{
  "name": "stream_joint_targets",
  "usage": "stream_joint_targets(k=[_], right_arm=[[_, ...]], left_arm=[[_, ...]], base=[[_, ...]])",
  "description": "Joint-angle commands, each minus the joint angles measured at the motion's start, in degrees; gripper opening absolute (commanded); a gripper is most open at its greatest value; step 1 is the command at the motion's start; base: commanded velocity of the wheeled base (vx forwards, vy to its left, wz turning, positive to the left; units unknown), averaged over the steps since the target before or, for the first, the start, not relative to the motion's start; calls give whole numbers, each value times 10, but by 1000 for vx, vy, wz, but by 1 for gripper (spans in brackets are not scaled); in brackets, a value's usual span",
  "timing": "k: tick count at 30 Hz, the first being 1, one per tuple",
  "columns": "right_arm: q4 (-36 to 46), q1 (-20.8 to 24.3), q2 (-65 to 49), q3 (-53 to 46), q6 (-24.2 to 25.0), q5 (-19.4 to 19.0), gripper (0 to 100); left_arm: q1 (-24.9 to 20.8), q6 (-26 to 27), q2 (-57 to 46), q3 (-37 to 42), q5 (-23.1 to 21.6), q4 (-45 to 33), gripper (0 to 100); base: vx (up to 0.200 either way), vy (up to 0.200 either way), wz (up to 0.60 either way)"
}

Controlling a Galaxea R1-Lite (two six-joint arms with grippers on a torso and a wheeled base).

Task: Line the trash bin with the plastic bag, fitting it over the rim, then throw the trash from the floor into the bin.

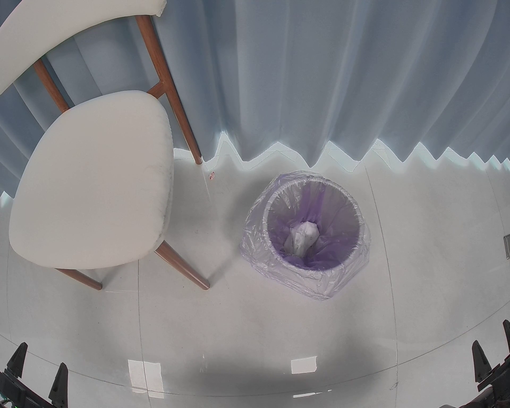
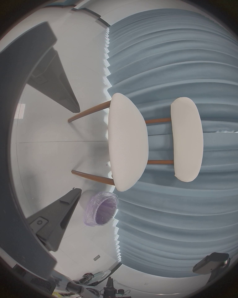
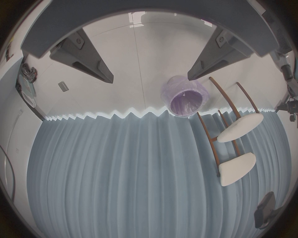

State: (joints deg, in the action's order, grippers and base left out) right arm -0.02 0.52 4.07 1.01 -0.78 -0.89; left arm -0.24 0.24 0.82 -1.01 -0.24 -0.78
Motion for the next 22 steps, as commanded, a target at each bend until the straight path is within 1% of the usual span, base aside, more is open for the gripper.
stream_joint_targets(k=[1,4,7,22], right_arm=[[0,-8,-41,-10,9,25,100],[-1,-8,-40,-10,6,19,100],[-1,-8,-40,-10,6,5,100],[0,-8,-40,-10,6,5,100]], left_arm=[[0,0,-8,9,0,0,100],[1,0,-8,8,0,0,100],[0,0,-8,8,0,0,100],[0,0,-8,8,0,0,100]], base=[[0,0,0],[0,0,0],[0,0,0],[0,0,0]])
